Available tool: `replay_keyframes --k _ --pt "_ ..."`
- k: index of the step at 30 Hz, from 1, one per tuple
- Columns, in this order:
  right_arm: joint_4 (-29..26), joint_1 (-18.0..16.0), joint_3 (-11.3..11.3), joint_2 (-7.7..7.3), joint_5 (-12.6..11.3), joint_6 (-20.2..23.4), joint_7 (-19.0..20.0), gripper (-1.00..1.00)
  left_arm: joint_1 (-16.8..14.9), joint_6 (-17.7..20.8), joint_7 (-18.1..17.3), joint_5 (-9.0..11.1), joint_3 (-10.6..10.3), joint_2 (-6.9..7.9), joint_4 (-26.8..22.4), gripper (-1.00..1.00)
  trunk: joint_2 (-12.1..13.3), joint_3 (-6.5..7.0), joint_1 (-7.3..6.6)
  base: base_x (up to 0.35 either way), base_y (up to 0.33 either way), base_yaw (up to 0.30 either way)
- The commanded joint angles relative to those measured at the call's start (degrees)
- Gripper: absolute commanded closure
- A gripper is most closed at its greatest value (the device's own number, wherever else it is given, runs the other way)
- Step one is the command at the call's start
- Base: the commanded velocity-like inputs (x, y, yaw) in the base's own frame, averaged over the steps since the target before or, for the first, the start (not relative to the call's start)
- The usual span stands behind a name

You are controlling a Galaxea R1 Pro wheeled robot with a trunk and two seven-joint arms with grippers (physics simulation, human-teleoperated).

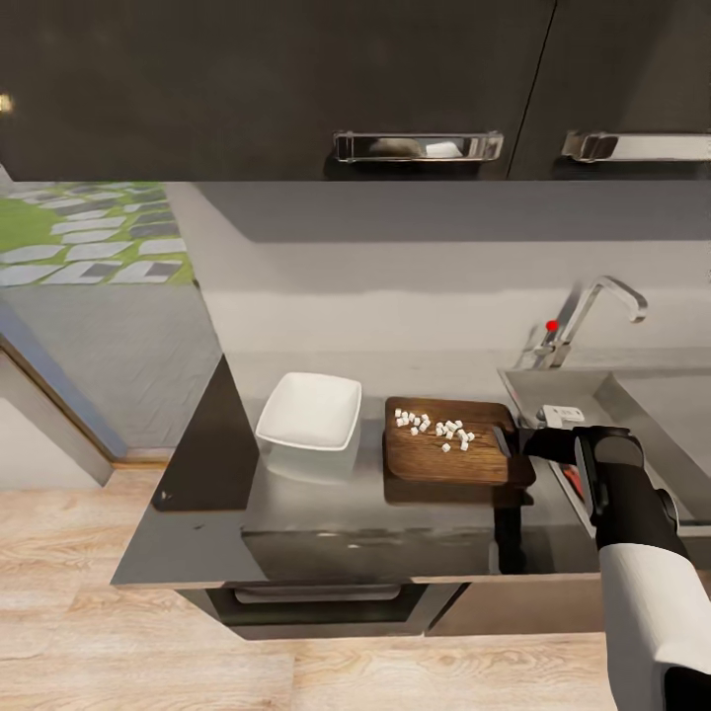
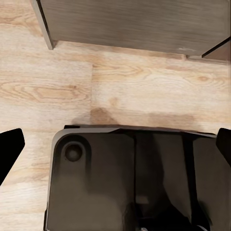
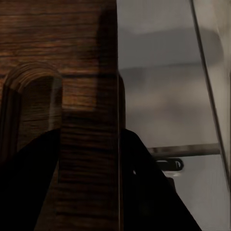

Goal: In the kitchen, take the Vidalia onion out of the sink, dice it on the chopping board with the paring knife, put the diced onion into the bowl on the countertop, then place both the paring knife and the chopping board into the sink.

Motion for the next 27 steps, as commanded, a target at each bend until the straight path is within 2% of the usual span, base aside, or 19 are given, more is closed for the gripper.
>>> replay_keyframes --k 1,27 --pt "-0.05 -0.06 -0.07 0.02 0.55 0.16 0.57 1.0 -0.01 -0.14 -0.35 -0.37 0.2 -0.08 -0.04 -1.0 -0.1 0.0 0.04 0.0 0.0 0.0" --pt "-0.05 -0.05 -0.07 0.09 0.55 0.16 0.57 1.0 0.01 -0.11 -0.35 -0.4 0.14 -0.08 0.23 -1.0 -0.1 2.32 0.04 0.0 0.0 0.0"
